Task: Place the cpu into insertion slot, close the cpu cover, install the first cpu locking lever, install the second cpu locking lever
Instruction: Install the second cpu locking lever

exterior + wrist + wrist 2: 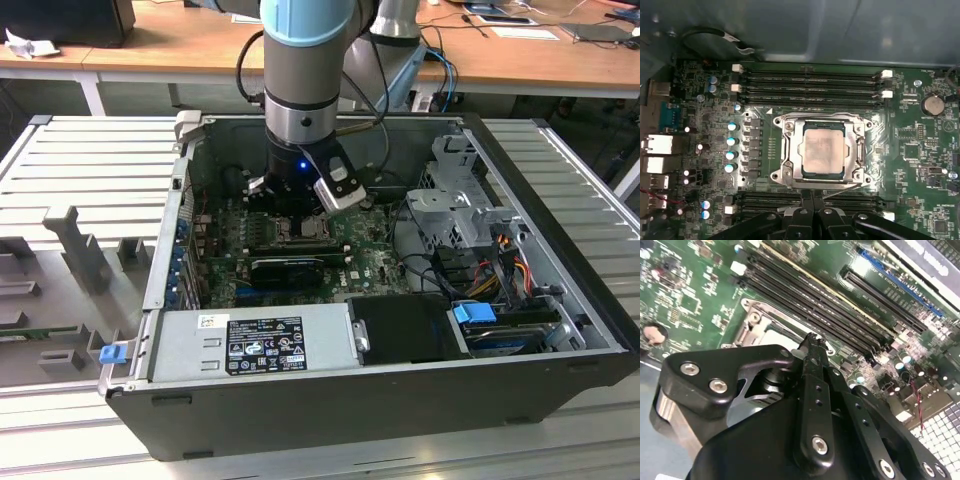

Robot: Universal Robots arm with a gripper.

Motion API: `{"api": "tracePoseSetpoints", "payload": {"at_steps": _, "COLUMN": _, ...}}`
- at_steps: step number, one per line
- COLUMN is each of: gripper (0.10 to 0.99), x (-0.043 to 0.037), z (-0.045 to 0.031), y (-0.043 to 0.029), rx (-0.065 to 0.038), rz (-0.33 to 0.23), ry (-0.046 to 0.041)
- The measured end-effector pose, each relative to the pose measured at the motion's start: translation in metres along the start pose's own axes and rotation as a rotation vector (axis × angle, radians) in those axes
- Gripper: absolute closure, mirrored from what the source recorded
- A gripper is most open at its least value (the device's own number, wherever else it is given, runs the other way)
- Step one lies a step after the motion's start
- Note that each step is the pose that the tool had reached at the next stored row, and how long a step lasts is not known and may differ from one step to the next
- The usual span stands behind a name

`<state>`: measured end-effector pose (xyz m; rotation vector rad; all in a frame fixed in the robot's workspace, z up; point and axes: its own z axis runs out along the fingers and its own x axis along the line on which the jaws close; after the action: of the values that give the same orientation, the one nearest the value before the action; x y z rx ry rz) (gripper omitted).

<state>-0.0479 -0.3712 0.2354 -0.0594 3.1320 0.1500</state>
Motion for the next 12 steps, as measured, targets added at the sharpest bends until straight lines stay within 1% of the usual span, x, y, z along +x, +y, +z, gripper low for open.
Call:
{"api": "tracePoseSetpoints", "payload": {"at_steps": 2, "gripper": 0.980, "x": 0.0002, "z": 0.0068, "y": -0.0007, "rx": -0.001, "rz": -0.007, "ry": 0.0009}}
{"api": "tracePoseSetpoints", "payload": {"at_steps": 5, "gripper": 0.980, "x": 0.0005, "z": 0.0133, "y": -0.0013, "rx": -0.001, "rz": -0.009, "ry": 0.0012}}
{"api": "tracePoseSetpoints", "payload": {"at_steps": 6, "gripper": 0.980, "x": 0.0014, "z": 0.0142, "y": -0.0014, "rx": -0.002, "rz": -0.009, "ry": 0.0011}}
{"api": "tracePoseSetpoints", "payload": {"at_steps": 8, "gripper": 0.980, "x": 0.0052, "z": 0.0144, "y": -0.0017, "rx": -0.015, "rz": -0.010, "ry": 0.0006}}
{"api": "tracePoseSetpoints", "payload": {"at_steps": 10, "gripper": 0.980, "x": 0.0068, "z": 0.0141, "y": -0.0045, "rx": -0.026, "rz": -0.013, "ry": 0.0004}}
{"api": "tracePoseSetpoints", "payload": {"at_steps": 12, "gripper": 0.980, "x": 0.0072, "z": 0.0139, "y": -0.0068, "rx": -0.031, "rz": -0.019, "ry": 0.0007}}
